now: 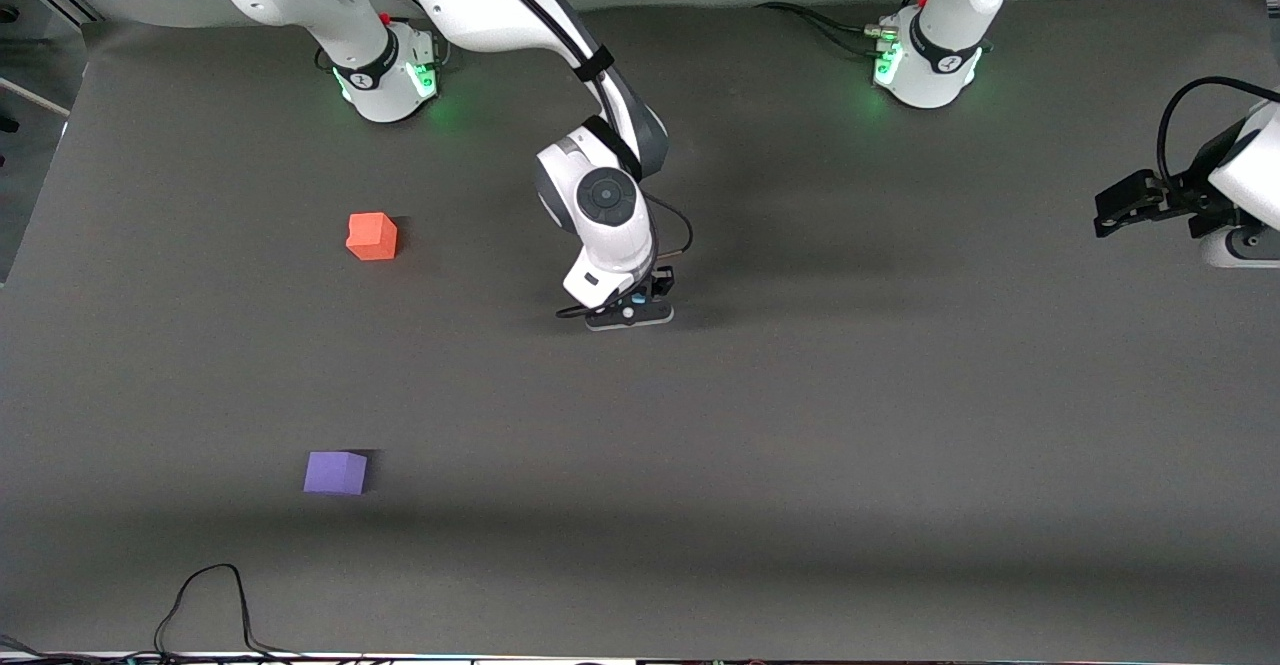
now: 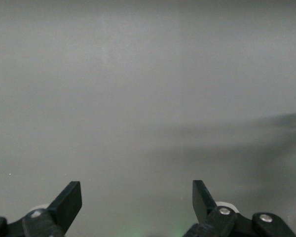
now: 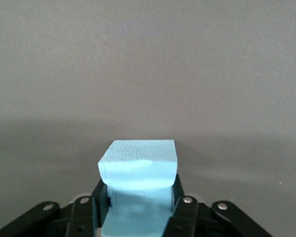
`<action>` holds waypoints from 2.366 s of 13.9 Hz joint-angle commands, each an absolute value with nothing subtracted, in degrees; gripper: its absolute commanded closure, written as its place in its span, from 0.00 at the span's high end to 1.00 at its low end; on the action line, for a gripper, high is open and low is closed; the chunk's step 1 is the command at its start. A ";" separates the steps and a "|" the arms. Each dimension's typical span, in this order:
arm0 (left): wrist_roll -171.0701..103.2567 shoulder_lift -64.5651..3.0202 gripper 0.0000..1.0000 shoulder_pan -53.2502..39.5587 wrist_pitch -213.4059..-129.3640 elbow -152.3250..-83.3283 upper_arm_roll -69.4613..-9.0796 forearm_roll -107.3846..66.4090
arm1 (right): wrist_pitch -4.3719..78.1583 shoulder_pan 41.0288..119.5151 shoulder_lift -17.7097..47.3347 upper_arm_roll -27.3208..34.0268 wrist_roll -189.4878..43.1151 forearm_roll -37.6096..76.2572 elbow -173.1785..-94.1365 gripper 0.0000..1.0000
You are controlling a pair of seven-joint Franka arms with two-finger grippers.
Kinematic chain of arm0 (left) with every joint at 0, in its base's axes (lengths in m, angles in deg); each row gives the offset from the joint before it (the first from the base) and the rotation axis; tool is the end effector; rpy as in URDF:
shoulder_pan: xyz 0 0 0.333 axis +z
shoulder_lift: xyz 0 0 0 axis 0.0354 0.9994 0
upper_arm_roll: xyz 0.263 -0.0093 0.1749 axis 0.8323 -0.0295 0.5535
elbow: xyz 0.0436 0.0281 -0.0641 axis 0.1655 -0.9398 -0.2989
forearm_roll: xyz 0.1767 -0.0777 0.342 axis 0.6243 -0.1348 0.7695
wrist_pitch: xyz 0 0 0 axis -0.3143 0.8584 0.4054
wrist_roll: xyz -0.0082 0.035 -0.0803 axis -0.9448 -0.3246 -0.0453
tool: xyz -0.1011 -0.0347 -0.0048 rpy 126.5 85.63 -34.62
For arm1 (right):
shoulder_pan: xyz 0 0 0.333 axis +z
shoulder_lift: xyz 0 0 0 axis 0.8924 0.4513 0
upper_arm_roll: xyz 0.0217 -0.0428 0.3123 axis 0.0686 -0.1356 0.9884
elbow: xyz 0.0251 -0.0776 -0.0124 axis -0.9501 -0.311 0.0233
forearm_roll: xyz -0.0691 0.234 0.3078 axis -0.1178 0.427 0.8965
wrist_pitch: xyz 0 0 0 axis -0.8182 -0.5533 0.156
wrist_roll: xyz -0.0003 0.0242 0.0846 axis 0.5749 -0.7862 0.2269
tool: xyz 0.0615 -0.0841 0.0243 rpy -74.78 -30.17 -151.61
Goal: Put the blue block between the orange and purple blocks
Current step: 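Carry the blue block with the right gripper toward the orange block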
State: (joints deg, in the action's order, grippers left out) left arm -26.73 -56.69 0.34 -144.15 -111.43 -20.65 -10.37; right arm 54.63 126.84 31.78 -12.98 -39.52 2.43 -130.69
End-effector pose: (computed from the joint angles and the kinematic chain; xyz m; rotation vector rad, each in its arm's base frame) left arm 0.5501 -0.0103 0.6010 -3.1201 0.0561 0.0864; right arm 0.4828 0.4799 0.2146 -3.1249 -0.1175 -0.0020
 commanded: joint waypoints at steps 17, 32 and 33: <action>-26.49 -56.92 1.00 0.89 -143.96 -111.28 -21.12 -10.35 | 3.99 111.78 8.40 -28.60 -62.30 2.52 -112.49 0.34; -26.49 -56.75 1.00 1.06 -144.57 -111.28 -21.12 -10.44 | 37.59 113.71 7.07 -44.46 -87.14 -1.00 -148.95 0.34; -26.49 -56.75 1.00 1.06 -144.57 -111.28 -21.12 -10.62 | 41.38 113.97 7.95 -44.20 -87.14 -0.74 -150.98 0.34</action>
